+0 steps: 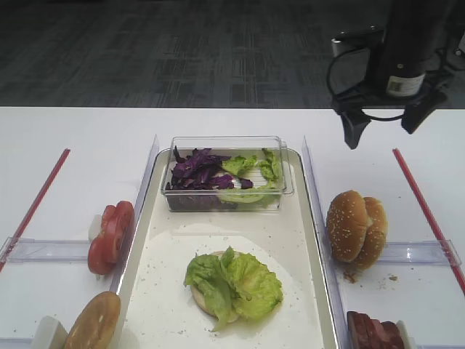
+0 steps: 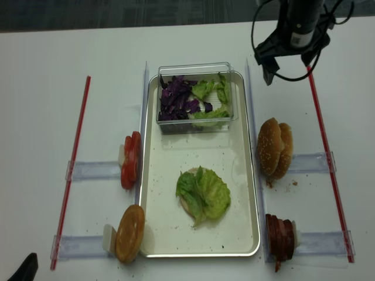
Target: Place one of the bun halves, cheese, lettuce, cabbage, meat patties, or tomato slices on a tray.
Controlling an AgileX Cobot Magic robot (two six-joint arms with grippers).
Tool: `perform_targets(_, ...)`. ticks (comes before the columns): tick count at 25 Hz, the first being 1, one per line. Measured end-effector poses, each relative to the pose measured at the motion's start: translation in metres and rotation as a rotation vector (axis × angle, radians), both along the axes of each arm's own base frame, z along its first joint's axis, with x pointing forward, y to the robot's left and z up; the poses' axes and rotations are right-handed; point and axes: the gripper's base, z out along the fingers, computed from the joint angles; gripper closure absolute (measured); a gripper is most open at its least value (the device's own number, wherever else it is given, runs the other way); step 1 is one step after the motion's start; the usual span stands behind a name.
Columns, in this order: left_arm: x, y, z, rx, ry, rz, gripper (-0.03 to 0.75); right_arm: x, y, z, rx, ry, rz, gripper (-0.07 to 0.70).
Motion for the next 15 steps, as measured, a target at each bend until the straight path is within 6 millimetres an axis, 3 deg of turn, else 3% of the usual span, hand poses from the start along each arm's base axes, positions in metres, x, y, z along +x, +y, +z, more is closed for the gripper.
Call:
perform_targets(9,0.000,0.000,0.000,0.000,0.000,0.000,0.224,0.009,-0.079,0.000,0.009,0.001,-0.196,-0.060)
perform_targets(15,0.000,0.000,0.000,0.000,0.000,0.000,0.221,0.008,-0.114,0.000,0.027,0.002,-0.283,-0.060)
